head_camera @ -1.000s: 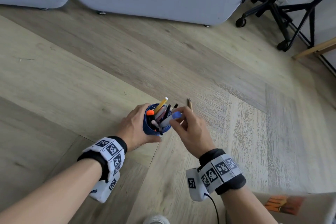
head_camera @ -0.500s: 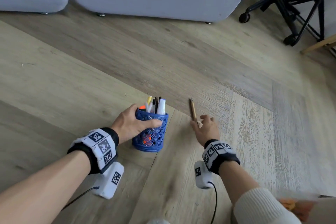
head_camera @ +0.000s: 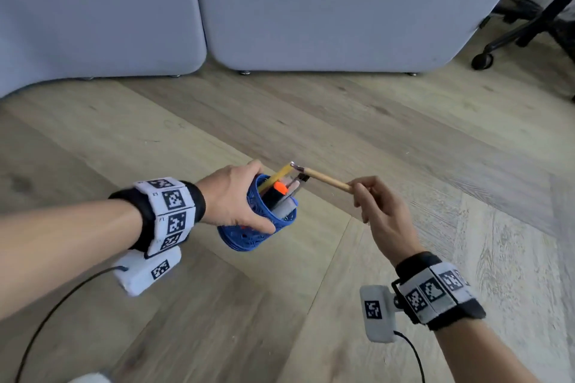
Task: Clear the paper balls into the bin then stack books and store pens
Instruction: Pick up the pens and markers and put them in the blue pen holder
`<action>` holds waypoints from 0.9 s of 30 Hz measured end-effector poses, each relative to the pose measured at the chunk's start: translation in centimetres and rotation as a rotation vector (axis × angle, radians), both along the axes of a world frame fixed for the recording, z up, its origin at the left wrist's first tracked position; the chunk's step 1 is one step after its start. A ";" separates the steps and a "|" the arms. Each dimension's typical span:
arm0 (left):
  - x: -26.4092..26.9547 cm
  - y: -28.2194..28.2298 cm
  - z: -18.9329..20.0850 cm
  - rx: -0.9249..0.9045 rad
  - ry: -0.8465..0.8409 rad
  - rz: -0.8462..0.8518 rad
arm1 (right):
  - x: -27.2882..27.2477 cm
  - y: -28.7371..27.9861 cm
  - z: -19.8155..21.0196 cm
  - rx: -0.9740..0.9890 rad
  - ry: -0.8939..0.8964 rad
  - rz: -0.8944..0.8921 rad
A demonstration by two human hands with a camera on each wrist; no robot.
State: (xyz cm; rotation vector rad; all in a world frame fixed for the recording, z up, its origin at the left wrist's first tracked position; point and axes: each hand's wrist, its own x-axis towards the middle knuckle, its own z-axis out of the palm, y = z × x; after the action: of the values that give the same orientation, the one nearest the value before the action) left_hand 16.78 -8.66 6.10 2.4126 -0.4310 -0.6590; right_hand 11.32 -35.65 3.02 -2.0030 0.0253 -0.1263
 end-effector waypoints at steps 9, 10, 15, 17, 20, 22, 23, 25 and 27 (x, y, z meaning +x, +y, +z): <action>3.3 3.3 6.0 0.039 -0.060 -0.060 | 4.3 6.9 7.5 -0.142 -0.019 0.265; 4.0 3.1 6.4 0.005 -0.067 -0.041 | 5.3 7.5 8.0 -0.119 -0.021 0.275; 7.8 2.2 8.8 -0.162 -0.076 0.070 | 9.8 7.2 12.3 -0.215 -0.072 0.158; 9.1 1.5 10.5 -0.207 -0.081 0.082 | 11.0 5.5 15.0 -0.263 -0.057 0.081; 10.4 0.1 13.8 -0.325 -0.084 0.122 | 12.0 3.3 19.1 -0.393 0.129 0.140; 10.3 -1.1 16.9 -0.409 -0.077 0.166 | 11.8 2.3 22.3 -0.486 0.283 0.230; 10.0 -1.5 18.7 -0.447 -0.066 0.190 | 11.6 2.0 24.2 -0.528 0.328 0.267; 9.0 -2.3 22.4 -0.507 -0.036 0.226 | 11.1 1.8 28.5 -0.554 0.383 0.292; 7.5 -2.9 26.8 -0.554 -0.009 0.222 | 10.5 1.9 33.1 -0.498 0.413 0.298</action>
State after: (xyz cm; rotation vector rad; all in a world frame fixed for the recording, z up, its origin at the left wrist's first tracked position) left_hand 24.33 -11.57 32.87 1.8997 -0.2939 -0.3686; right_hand 21.78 -33.80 36.15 -2.4690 -0.0452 0.5193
